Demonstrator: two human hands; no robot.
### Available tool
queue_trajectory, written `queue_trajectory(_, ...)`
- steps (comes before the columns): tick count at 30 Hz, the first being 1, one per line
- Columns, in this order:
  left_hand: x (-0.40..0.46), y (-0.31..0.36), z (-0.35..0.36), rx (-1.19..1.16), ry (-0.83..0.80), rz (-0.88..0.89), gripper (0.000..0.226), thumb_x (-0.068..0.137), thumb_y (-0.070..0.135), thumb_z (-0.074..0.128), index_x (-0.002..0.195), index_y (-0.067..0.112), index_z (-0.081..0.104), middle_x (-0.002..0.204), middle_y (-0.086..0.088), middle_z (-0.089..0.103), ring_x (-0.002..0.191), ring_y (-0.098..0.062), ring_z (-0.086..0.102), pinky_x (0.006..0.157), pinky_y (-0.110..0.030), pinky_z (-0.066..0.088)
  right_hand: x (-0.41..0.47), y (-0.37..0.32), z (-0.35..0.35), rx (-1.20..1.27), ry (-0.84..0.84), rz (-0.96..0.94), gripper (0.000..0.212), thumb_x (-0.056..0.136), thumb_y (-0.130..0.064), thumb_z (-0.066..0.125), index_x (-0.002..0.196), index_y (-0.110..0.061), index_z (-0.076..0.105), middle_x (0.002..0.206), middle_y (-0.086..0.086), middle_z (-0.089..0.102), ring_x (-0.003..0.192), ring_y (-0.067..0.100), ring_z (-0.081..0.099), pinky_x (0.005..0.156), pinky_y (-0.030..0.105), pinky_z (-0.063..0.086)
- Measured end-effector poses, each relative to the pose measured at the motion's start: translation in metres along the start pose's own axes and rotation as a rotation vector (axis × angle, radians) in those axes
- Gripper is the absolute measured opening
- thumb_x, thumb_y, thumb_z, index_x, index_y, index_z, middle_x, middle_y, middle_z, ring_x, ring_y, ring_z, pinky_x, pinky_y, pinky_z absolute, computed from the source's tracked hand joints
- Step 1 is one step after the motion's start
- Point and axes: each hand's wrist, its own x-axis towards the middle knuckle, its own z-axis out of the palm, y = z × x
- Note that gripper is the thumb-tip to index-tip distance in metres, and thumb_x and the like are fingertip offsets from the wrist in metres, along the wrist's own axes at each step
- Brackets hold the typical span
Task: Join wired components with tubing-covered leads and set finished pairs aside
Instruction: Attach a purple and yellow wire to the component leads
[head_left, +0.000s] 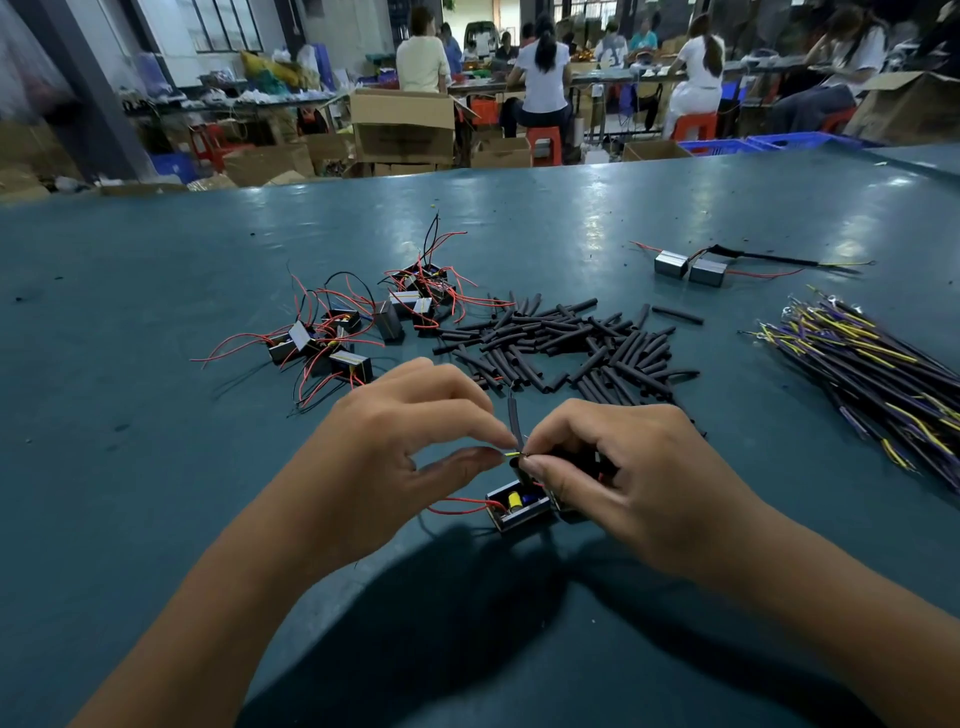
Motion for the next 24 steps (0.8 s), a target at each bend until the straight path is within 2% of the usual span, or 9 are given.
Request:
queue_trajectory(7, 0.000, 0.001, 0.008, 0.136, 0.039, 0.107, 0.018, 0.095, 0.029, 0.065, 0.091, 0.015, 0.076, 0.090, 0.005, 0.063, 0.080, -0.019, 0.056, 0.067, -0.037, 0.047, -0.001, 0.001, -0.002, -0.039, -0.013, -0.026, 0.009, 0.091, -0.025, 0.066, 0.092, -0.017, 0.069, 0.073, -0.013, 0.066, 0.065, 0.004, 0.057, 0.061, 0.012, 0.042)
queue_trajectory(11, 0.002, 0.004, 0.010, 0.177, 0.004, 0.131, 0.021, 0.099, 0.028, 0.058, 0.093, 0.014, 0.073, 0.093, 0.003, 0.062, 0.081, -0.017, 0.052, 0.064, -0.039, 0.048, -0.001, 0.001, -0.003, -0.067, -0.010, -0.049, 0.009, 0.091, -0.023, 0.066, 0.094, -0.015, 0.070, 0.076, -0.010, 0.068, 0.065, 0.005, 0.058, 0.063, 0.016, 0.044)
queue_trajectory(15, 0.002, 0.009, 0.012, 0.177, -0.038, 0.088, 0.022, 0.100, 0.028, 0.053, 0.094, 0.012, 0.068, 0.093, 0.002, 0.060, 0.083, -0.021, 0.056, 0.065, -0.042, 0.051, -0.001, 0.001, -0.003, -0.085, -0.007, -0.057, 0.012, 0.092, -0.024, 0.065, 0.094, -0.013, 0.069, 0.075, -0.008, 0.068, 0.063, 0.009, 0.059, 0.061, 0.027, 0.047)
queue_trajectory(17, 0.001, 0.012, 0.013, 0.141, -0.065, 0.024, 0.021, 0.100, 0.030, 0.051, 0.096, 0.015, 0.065, 0.093, 0.007, 0.056, 0.082, -0.016, 0.054, 0.064, -0.043, 0.050, -0.002, 0.000, -0.002, -0.104, -0.004, -0.068, 0.012, 0.092, -0.024, 0.064, 0.093, -0.013, 0.068, 0.074, -0.007, 0.067, 0.062, 0.012, 0.059, 0.059, 0.031, 0.047)
queue_trajectory(19, 0.000, 0.014, 0.014, 0.063, -0.083, -0.069, 0.014, 0.100, 0.031, 0.052, 0.094, 0.022, 0.061, 0.091, 0.016, 0.050, 0.080, -0.005, 0.048, 0.065, -0.038, 0.047, -0.002, 0.000, -0.002, -0.145, 0.000, -0.093, 0.013, 0.094, -0.024, 0.063, 0.093, -0.012, 0.068, 0.075, -0.006, 0.067, 0.062, 0.013, 0.060, 0.058, 0.033, 0.049)
queue_trajectory(20, 0.000, 0.015, 0.014, 0.014, -0.087, -0.121, 0.011, 0.099, 0.031, 0.053, 0.091, 0.025, 0.059, 0.087, 0.019, 0.048, 0.078, -0.001, 0.046, 0.065, -0.030, 0.044, -0.002, 0.000, -0.003, -0.165, 0.002, -0.104, 0.014, 0.095, -0.024, 0.063, 0.094, -0.012, 0.069, 0.076, -0.006, 0.068, 0.062, 0.014, 0.061, 0.057, 0.034, 0.049)
queue_trajectory(22, -0.001, 0.017, 0.016, -0.077, -0.096, -0.232, 0.016, 0.100, 0.031, 0.054, 0.085, 0.031, 0.054, 0.081, 0.021, 0.048, 0.072, 0.001, 0.046, 0.063, -0.017, 0.034, -0.002, -0.001, -0.003, -0.195, 0.010, -0.120, 0.018, 0.097, -0.027, 0.060, 0.095, -0.011, 0.069, 0.076, -0.004, 0.068, 0.061, 0.017, 0.063, 0.054, 0.037, 0.050)
queue_trajectory(24, -0.002, 0.019, 0.017, -0.187, -0.109, -0.330, 0.019, 0.100, 0.032, 0.055, 0.081, 0.032, 0.054, 0.076, 0.020, 0.051, 0.064, -0.002, 0.044, 0.058, -0.015, 0.032, -0.002, -0.002, -0.002, -0.217, 0.020, -0.132, 0.023, 0.098, -0.029, 0.056, 0.094, -0.010, 0.069, 0.075, -0.003, 0.068, 0.060, 0.019, 0.062, 0.052, 0.040, 0.050)
